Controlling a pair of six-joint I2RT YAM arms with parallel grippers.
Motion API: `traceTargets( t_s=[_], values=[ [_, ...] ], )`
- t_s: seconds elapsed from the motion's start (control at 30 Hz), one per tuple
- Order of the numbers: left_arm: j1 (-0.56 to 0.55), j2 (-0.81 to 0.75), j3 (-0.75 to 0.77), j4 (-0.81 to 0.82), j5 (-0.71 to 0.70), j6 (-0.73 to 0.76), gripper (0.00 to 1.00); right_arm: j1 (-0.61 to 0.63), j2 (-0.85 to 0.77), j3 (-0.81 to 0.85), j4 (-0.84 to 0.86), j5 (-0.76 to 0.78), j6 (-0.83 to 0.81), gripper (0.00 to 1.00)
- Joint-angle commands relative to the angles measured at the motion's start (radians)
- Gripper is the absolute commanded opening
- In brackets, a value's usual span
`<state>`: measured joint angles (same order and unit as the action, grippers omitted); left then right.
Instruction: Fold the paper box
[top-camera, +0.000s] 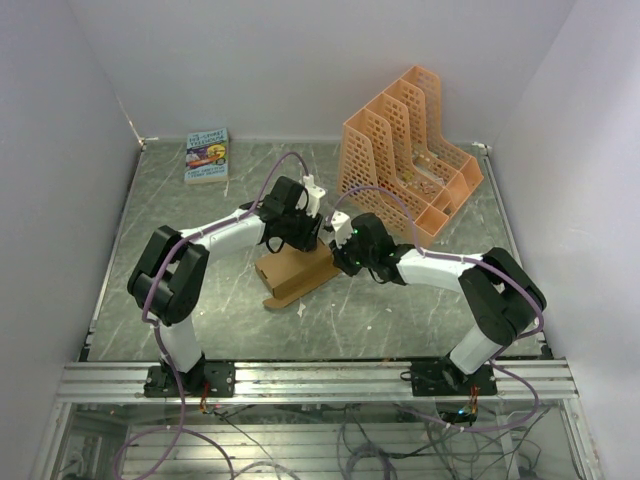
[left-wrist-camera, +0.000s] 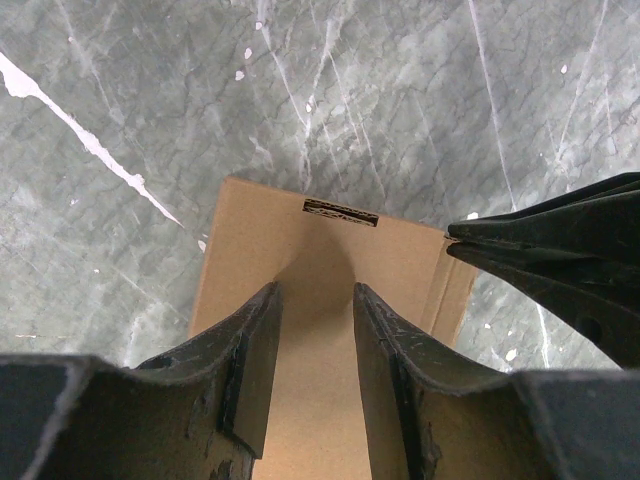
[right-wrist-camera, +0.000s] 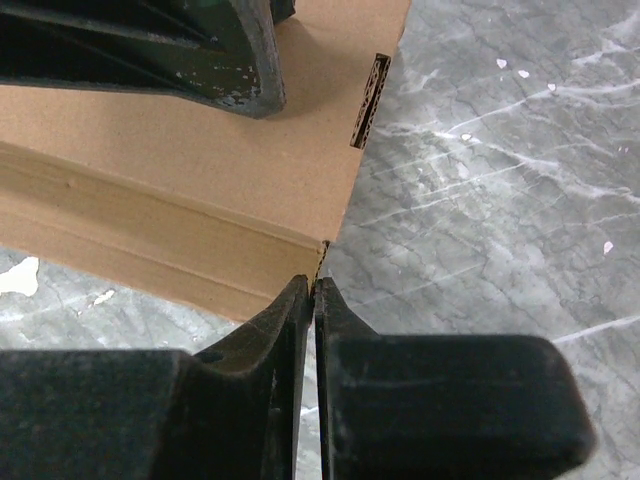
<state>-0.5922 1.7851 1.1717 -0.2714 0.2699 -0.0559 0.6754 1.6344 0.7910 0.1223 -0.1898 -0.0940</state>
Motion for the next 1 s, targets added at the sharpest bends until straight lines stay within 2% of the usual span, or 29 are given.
traceTargets(
  t_s=[0.0, 0.2, 0.47, 0.57, 0.67, 0.8, 0.87, 0.93, 0.97],
  values=[
    [-0.008, 0.073, -0.037, -0.087, 0.032, 0.003, 0.47, 0.005, -0.014, 0.029, 0.078, -0.001, 0.007, 0.1],
    [-0.003, 0.069, -0.029, -0.089, 0.021, -0.007, 0.47, -0.034, -0.077, 0.022, 0.055, -0.074, 0.004, 0.2],
    [0.012, 0.027, 0.012, -0.108, -0.016, -0.052, 0.51, -0.135, -0.138, 0.027, -0.027, -0.287, -0.053, 0.27],
    [0.017, -0.032, 0.036, -0.109, -0.051, -0.086, 0.55, -0.17, -0.169, 0.023, -0.023, -0.411, -0.087, 0.3],
    [0.026, -0.13, 0.036, -0.087, -0.116, -0.136, 0.6, -0.17, -0.153, 0.046, -0.017, -0.471, -0.07, 0.32],
    [0.048, -0.307, -0.068, -0.05, -0.185, -0.293, 0.58, -0.162, -0.094, 0.115, -0.051, -0.47, -0.061, 0.34],
    [0.056, -0.418, -0.173, -0.071, -0.226, -0.391, 0.45, -0.163, -0.082, 0.133, -0.054, -0.455, -0.077, 0.34],
    [0.057, -0.539, -0.295, -0.079, -0.214, -0.497, 0.23, -0.164, -0.067, 0.156, -0.068, -0.463, -0.105, 0.34],
    [0.057, -0.602, -0.36, -0.076, -0.2, -0.556, 0.15, -0.164, -0.054, 0.178, -0.091, -0.495, -0.141, 0.35]
  ],
)
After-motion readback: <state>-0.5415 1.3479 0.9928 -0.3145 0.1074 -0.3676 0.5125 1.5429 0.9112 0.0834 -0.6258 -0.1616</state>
